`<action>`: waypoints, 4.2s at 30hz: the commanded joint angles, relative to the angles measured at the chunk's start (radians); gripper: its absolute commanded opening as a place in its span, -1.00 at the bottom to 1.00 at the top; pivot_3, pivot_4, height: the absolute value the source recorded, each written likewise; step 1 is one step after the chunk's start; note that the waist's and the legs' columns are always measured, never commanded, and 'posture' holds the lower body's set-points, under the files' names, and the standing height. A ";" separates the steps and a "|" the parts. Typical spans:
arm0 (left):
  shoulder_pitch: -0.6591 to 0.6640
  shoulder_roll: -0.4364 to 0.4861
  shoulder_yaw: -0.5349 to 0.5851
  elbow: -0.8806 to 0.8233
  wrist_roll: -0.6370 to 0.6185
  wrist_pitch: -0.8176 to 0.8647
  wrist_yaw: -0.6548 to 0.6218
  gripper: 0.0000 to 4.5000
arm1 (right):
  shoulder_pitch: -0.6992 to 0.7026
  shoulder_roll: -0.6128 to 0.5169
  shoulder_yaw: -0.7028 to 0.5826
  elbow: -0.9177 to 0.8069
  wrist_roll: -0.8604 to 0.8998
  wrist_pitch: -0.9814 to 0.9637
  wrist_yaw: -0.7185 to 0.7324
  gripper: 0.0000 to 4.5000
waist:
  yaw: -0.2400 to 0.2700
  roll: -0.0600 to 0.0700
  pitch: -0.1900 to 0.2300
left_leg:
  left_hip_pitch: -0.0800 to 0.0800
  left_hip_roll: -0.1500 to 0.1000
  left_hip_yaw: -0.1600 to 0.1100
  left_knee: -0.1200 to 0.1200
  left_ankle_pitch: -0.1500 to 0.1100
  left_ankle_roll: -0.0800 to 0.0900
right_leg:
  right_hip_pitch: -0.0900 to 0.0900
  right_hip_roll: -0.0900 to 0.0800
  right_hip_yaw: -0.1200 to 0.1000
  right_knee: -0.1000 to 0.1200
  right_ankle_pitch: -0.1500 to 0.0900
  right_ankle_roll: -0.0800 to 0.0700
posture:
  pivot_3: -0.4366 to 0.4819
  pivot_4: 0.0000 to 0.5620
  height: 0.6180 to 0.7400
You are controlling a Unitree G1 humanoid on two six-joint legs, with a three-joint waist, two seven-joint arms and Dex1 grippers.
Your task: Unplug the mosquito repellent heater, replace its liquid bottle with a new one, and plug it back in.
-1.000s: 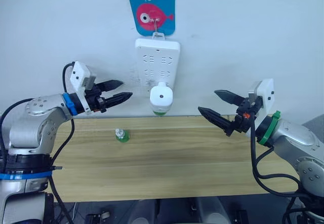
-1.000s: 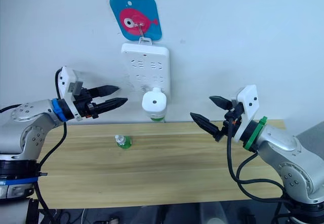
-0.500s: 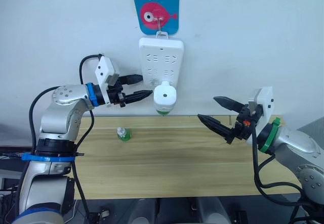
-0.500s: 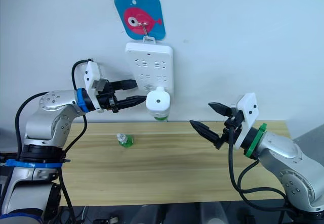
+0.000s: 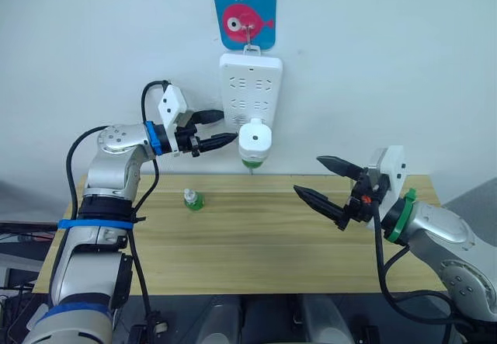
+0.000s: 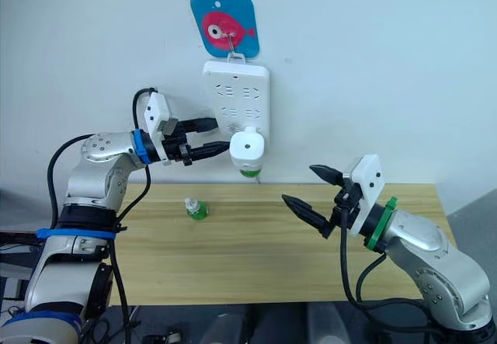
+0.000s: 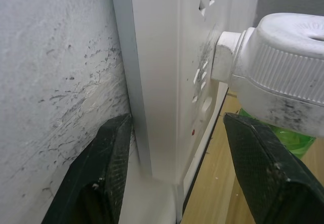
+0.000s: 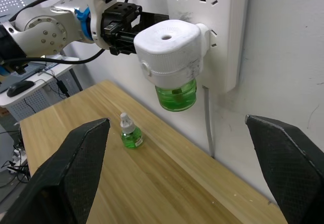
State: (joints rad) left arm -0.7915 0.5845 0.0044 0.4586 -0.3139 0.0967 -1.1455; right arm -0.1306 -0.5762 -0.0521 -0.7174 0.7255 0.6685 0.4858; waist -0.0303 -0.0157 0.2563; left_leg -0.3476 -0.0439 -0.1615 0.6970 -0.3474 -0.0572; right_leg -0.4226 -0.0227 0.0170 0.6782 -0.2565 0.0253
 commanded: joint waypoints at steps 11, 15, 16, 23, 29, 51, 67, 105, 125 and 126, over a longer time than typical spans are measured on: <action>-0.019 -0.059 -0.003 -0.081 -0.025 0.052 -0.066 0.32 | -0.014 0.017 0.010 0.011 -0.029 -0.035 0.015 1.00 | -0.006 -0.001 -0.018 | -0.006 0.001 0.000 -0.002 0.001 -0.001 | -0.007 0.000 0.000 0.000 0.001 -0.001 | -0.32 -0.48 1.00; -0.007 -0.062 -0.001 -0.101 -0.030 0.071 -0.072 0.32 | -0.006 0.026 0.025 0.014 -0.049 -0.043 0.018 1.00 | -0.006 -0.001 -0.021 | -0.016 0.000 0.001 0.001 0.001 -0.001 | -0.017 0.000 0.000 0.002 0.002 -0.002 | -0.32 -0.47 1.00; -0.002 -0.063 0.001 -0.111 -0.036 0.081 -0.073 0.32 | -0.007 0.029 0.031 0.011 -0.053 -0.040 0.014 1.00 | -0.006 -0.001 -0.022 | -0.016 0.000 0.001 0.001 0.001 -0.001 | -0.017 0.000 0.000 0.002 0.002 -0.002 | -0.31 -0.47 1.00; 0.018 -0.085 0.028 -0.171 -0.080 0.163 -0.029 -0.43 | -0.040 0.068 0.086 -0.020 -0.080 0.001 -0.063 1.00 | -0.008 0.000 -0.024 | -0.016 0.000 0.001 0.000 0.001 -0.001 | -0.017 0.000 0.000 0.002 0.002 -0.002 | -0.30 -0.45 1.00; 0.030 -0.117 0.038 -0.224 -0.108 0.228 0.020 -0.43 | -0.097 0.117 0.111 -0.019 -0.143 0.046 -0.181 1.00 | -0.006 -0.001 -0.024 | -0.016 0.000 0.001 0.001 0.001 -0.001 | -0.017 0.000 0.000 0.002 0.003 -0.003 | -0.32 -0.41 1.00; 0.125 -0.180 0.040 -0.424 -0.114 0.313 0.206 -0.43 | -0.272 0.322 0.208 0.028 -0.332 0.115 -0.375 1.00 | -0.006 -0.001 -0.024 | -0.016 0.000 0.001 0.002 0.001 0.000 | -0.017 0.000 0.000 0.003 0.004 -0.004 | -0.28 -0.25 1.00; 0.115 -0.173 0.061 -0.359 -0.071 0.271 0.276 -0.43 | -0.209 0.285 0.097 -0.094 -0.283 0.195 -0.320 0.37 | 0.000 -0.001 -0.024 | -0.016 0.000 0.001 0.002 0.001 0.000 | -0.018 0.000 0.000 0.002 0.004 -0.004 | -0.30 -0.28 1.00; 0.732 -0.055 0.024 -0.945 -0.085 0.249 0.361 0.99 | -0.164 0.395 -0.321 0.153 0.287 0.287 -0.433 0.36 | -0.018 0.000 -0.025 | -0.015 0.001 0.007 -0.004 0.009 0.002 | -0.020 0.002 0.018 0.000 0.014 -0.003 | -0.23 -0.25 1.00; 0.410 -0.472 -0.248 -0.664 0.081 0.081 0.551 0.99 | -0.155 0.392 -0.264 0.238 0.857 0.135 -0.794 0.36 | -0.035 0.001 -0.025 | -0.013 0.002 0.026 -0.002 0.004 0.012 | -0.020 0.004 0.023 0.001 0.015 -0.001 | -0.25 -0.24 1.00; 0.405 -0.479 -0.251 -0.661 0.082 0.081 0.554 0.99 | -0.155 0.387 -0.257 0.237 0.862 0.128 -0.796 0.36 | -0.034 0.001 -0.025 | -0.013 0.002 0.026 -0.002 0.004 0.012 | -0.020 0.004 0.023 0.001 0.015 -0.001 | -0.25 -0.24 1.00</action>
State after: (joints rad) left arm -0.3709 0.1179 -0.2358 -0.1864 -0.2368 0.2043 -0.5995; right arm -0.2854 -0.1809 -0.3142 -0.4539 1.5496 0.8253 -0.3118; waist -0.0646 -0.0149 0.2316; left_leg -0.3603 -0.0422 -0.1357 0.6955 -0.3432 -0.0452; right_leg -0.4430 -0.0185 0.0406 0.6789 -0.2415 0.0240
